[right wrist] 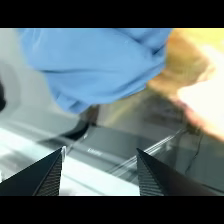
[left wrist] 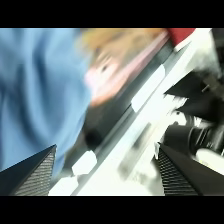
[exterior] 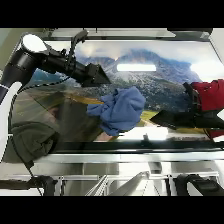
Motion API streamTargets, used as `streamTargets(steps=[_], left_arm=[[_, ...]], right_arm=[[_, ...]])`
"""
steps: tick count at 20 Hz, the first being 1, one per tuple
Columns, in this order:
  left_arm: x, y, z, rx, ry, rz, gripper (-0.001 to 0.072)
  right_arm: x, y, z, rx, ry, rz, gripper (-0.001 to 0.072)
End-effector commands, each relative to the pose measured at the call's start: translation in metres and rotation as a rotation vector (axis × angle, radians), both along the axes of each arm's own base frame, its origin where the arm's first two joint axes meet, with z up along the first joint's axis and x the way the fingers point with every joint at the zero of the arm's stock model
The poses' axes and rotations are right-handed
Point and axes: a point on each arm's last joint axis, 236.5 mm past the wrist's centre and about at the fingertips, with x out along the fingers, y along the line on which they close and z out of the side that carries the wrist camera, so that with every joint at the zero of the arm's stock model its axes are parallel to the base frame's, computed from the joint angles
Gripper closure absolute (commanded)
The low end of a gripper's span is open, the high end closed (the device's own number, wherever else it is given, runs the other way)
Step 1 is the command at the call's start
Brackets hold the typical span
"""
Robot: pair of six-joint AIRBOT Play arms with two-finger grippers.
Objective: Fold the shirts.
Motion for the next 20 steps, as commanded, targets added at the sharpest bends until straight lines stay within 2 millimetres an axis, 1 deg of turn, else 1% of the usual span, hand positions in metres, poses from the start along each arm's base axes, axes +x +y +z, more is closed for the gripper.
streamTargets(steps=[1, 2, 4, 6, 7, 9, 10, 12, 14, 16, 17, 18, 19, 20], left_arm=[[-0.025, 0.040, -0.050, 0.145, 0.193, 0.008, -0.0006], [-0.035, 0.041, -0.064, 0.153, 0.239, 0.013, -0.0006], [-0.056, 0.037, -0.099, 0.172, 0.296, 0.024, -0.0005], [-0.069, 0.024, -0.132, 0.177, 0.304, 0.031, -0.0005], [-0.071, 0.018, -0.145, 0.177, 0.297, 0.041, -0.0005], [-0.067, 0.004, -0.167, 0.176, 0.278, 0.072, -0.0003], [-0.062, -0.002, -0.175, 0.172, 0.272, 0.090, 0.0012], [-0.051, -0.014, -0.184, 0.147, 0.252, 0.132, 0.0012], [-0.040, -0.015, -0.192, 0.144, 0.233, 0.166, 0.0013], [-0.036, -0.013, -0.195, 0.147, 0.230, 0.181, 0.0015], [-0.034, -0.011, -0.194, 0.144, 0.232, 0.187, 0.0077], [-0.033, -0.009, -0.194, 0.142, 0.236, 0.192, 0.0349], [-0.034, -0.007, -0.194, 0.141, 0.242, 0.192, 0.0636], [-0.034, -0.007, -0.192, 0.130, 0.252, 0.192, 0.0677]], right_arm=[[0.012, -0.028, -0.005, -0.014, -0.007, -0.064, 0.0215], [0.014, -0.030, -0.011, -0.012, 0.016, -0.072, 0.0215], [0.015, -0.027, -0.027, -0.007, 0.054, -0.037, 0.0215], [0.020, -0.011, -0.046, 0.022, 0.082, 0.016, 0.0215], [0.025, -0.002, -0.054, 0.035, 0.074, 0.044, 0.0215], [0.037, 0.018, -0.075, 0.058, 0.067, 0.069, 0.0215], [0.043, 0.027, -0.086, 0.069, 0.063, 0.078, 0.0215], [0.049, 0.045, -0.107, 0.102, 0.066, 0.100, 0.0215], [0.054, 0.062, -0.119, 0.143, 0.037, 0.152, 0.0216], [0.062, 0.070, -0.126, 0.179, 0.026, 0.156, 0.0216], [0.066, 0.071, -0.128, 0.188, 0.023, 0.152, 0.0220], [0.069, 0.072, -0.127, 0.190, 0.017, 0.153, 0.0312], [0.070, 0.072, -0.125, 0.192, 0.011, 0.157, 0.0531], [0.071, 0.074, -0.121, 0.202, 0.007, 0.167, 0.0653]])
